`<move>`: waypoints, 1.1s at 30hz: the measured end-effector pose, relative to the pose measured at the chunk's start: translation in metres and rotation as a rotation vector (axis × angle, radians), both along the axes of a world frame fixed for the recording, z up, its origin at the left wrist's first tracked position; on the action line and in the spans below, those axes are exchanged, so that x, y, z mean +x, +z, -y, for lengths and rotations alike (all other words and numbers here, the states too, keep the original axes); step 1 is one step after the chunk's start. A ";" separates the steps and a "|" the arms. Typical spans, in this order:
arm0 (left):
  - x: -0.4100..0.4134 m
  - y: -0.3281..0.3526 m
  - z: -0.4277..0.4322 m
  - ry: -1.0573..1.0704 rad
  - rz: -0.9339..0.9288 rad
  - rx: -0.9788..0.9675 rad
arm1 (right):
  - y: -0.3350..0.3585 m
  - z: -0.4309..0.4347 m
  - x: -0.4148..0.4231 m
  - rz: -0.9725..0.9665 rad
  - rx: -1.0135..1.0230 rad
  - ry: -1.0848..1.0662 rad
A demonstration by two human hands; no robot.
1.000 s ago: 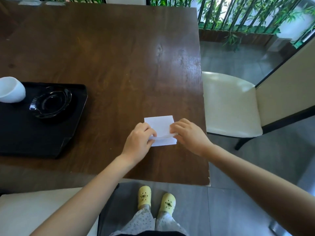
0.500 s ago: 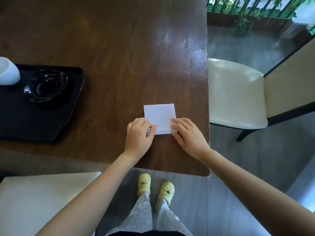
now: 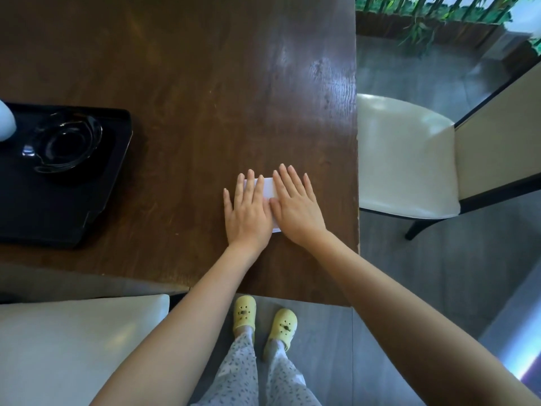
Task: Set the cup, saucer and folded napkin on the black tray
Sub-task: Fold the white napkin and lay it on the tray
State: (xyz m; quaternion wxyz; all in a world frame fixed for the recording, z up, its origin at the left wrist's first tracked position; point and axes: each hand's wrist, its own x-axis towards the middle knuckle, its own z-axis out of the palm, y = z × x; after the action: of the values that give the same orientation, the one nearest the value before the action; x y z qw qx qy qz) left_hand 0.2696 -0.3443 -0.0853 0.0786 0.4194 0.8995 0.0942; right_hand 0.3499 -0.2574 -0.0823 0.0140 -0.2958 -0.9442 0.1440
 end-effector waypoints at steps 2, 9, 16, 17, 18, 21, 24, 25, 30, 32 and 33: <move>-0.004 -0.002 0.001 -0.020 -0.015 -0.012 | -0.003 -0.002 0.002 0.014 0.012 0.014; -0.009 -0.003 0.004 -0.021 -0.003 -0.012 | -0.005 -0.006 0.022 0.086 0.043 0.006; -0.010 0.026 -0.005 0.256 0.295 0.254 | -0.008 -0.004 0.021 0.078 0.061 -0.003; -0.013 0.032 -0.010 0.322 0.384 0.305 | -0.008 -0.004 0.021 0.080 0.063 -0.005; -0.016 0.038 -0.015 0.388 0.475 0.346 | -0.008 -0.004 0.021 0.083 0.064 -0.006; -0.030 0.048 -0.024 0.615 0.718 0.377 | -0.007 -0.004 0.020 0.081 0.057 -0.007; -0.039 0.048 -0.025 0.655 0.881 0.296 | -0.007 -0.004 0.020 0.077 0.048 -0.008; -0.038 0.046 -0.024 0.611 0.891 0.272 | -0.007 -0.004 0.020 0.076 0.045 -0.009; -0.013 0.046 -0.019 0.412 0.597 0.287 | -0.007 -0.004 0.022 0.074 0.032 -0.010; -0.003 0.045 -0.015 0.365 0.498 0.363 | -0.006 -0.004 0.023 0.064 0.016 -0.015; -0.001 0.044 -0.013 0.351 0.468 0.397 | -0.005 -0.004 0.023 0.058 -0.005 -0.022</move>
State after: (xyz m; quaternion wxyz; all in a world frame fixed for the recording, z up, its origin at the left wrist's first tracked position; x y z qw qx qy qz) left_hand 0.2689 -0.3316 -0.0415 0.1820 0.2328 0.8796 0.3729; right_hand 0.3725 -0.2539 -0.0877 -0.0125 -0.3103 -0.9405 0.1376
